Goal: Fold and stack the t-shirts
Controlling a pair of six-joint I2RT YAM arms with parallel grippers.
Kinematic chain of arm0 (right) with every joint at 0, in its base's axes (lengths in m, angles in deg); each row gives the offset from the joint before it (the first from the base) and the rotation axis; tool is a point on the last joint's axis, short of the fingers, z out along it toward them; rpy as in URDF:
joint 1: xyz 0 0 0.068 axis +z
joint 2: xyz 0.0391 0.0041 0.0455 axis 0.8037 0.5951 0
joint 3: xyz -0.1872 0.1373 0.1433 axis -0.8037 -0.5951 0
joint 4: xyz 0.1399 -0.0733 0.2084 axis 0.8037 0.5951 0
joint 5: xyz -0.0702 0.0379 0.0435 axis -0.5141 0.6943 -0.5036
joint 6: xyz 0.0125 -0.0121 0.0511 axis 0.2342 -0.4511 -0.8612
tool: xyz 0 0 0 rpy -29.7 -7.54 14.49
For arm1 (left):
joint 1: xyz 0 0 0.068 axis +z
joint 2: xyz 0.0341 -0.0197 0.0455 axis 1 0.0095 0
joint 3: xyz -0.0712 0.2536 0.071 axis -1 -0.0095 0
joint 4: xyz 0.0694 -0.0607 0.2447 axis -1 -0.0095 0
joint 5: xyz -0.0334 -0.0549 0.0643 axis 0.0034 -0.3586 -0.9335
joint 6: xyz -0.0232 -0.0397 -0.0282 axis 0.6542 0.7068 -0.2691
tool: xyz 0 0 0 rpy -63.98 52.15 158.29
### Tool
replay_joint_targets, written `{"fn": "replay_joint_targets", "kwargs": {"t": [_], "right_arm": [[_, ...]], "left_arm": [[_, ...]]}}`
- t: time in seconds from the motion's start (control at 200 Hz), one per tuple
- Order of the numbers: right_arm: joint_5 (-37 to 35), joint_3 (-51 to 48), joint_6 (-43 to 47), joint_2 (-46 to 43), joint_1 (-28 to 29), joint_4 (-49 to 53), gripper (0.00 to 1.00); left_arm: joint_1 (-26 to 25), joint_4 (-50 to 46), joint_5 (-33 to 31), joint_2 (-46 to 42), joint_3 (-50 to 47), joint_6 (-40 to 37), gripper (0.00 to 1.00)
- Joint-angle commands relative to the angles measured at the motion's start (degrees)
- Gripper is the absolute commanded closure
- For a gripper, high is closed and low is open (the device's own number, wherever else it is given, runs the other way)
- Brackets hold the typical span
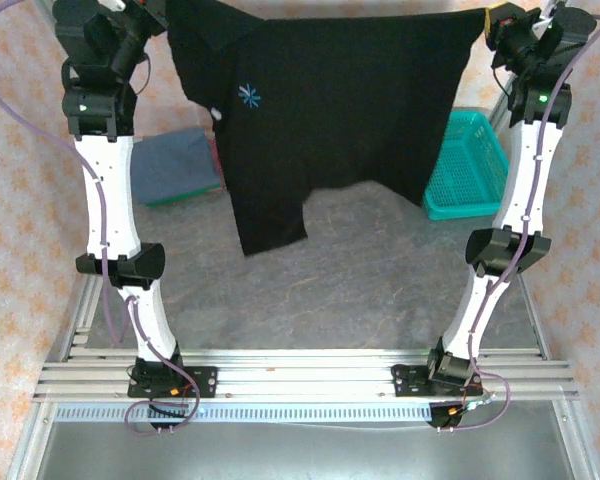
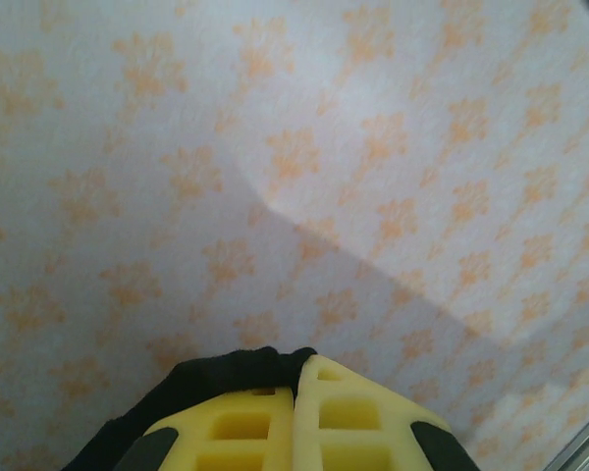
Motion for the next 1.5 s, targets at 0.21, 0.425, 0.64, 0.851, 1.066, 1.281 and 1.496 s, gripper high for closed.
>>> {"fn": "replay_joint_targets", "kwargs": {"t": [0.21,0.425,0.64,0.851,1.066,1.281,1.496], "right_arm": [[10.1,-25.0,10.6,-14.3,-1.9,0.5,1.0],[9.5,-80.7,14.7,-41.7,-2.1,-4.8,1.0],[-3.1,-108.7,27.6,-59.9,-3.2,18.4,0.92],[-15.3,-113.3,31.1,-62.9,-3.4,27.2,0.38],[-14.2,-108.5,30.5,-63.5,-3.3,28.7,0.32],[-6.3,-102.3,32.1,-60.0,0.5,25.2,0.32],[-8.3,-106.9,24.8,-56.5,13.1,17.5,0.37]], "left_arm": [[1.0,-14.6,10.2,-9.8,-5.1,-7.4,1.0],[-6.8,-13.7,-3.5,-43.6,-69.6,-5.4,1.0],[-7.0,-23.2,-13.4,-75.9,-114.9,18.2,1.0],[-7.0,-36.3,-24.6,-88.5,-123.5,27.7,0.0],[-6.9,-37.0,-28.1,-77.9,-111.1,21.5,0.0],[-7.0,-31.2,-27.4,-71.2,-108.5,19.0,0.0],[-6.4,-21.4,-19.9,-59.2,-110.9,14.9,0.0]]}}
